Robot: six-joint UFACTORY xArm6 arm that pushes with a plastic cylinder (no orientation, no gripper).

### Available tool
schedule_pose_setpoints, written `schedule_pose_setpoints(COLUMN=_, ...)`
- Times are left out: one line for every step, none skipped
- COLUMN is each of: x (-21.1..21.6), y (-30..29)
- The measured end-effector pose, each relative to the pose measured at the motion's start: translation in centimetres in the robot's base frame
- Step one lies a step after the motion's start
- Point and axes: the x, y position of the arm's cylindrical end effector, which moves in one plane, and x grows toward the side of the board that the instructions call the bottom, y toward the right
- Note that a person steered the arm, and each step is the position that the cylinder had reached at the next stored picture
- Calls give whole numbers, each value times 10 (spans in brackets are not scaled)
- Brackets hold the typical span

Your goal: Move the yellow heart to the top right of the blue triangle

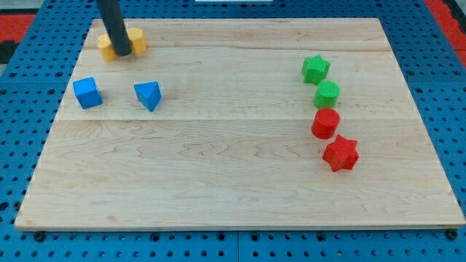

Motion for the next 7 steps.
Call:
schedule_pose_setpoints(x=1, y=-15)
schedule_pose_setpoints(x=-16, y=-20)
schedule_pose_setpoints(x=-33, y=8)
schedule_pose_setpoints(x=-36, y=30)
schedule_pose_setpoints(x=-51, y=38)
schedule_pose_setpoints(x=-46, y=52)
schedule_pose_setpoints(x=-36, y=93)
